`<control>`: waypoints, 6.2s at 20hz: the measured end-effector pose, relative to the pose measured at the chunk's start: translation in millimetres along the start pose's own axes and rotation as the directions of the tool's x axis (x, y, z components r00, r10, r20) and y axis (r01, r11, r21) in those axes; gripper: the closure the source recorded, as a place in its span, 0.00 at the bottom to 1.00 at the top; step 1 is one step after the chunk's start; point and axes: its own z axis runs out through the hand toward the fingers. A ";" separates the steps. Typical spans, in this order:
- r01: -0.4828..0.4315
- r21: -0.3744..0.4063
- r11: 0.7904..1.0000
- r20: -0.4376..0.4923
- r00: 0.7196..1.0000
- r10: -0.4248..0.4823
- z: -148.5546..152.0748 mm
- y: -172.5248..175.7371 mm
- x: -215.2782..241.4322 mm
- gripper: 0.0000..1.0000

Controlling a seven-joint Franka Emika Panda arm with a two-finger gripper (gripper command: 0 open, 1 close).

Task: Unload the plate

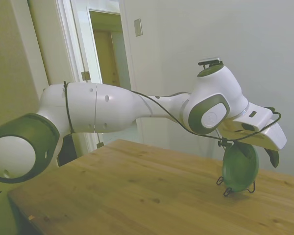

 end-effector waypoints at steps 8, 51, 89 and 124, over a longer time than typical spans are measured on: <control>0.021 -0.003 1.000 0.003 1.000 -0.021 29.1 -13.7 -0.4 0.00; 0.128 0.013 0.992 0.024 0.992 -0.128 38.9 -35.0 -15.5 1.00; 0.292 0.078 0.953 0.629 0.727 -0.274 -22.0 -97.0 -193.4 1.00; 0.354 0.061 0.933 0.753 0.598 -0.276 67.5 13.1 -155.5 0.00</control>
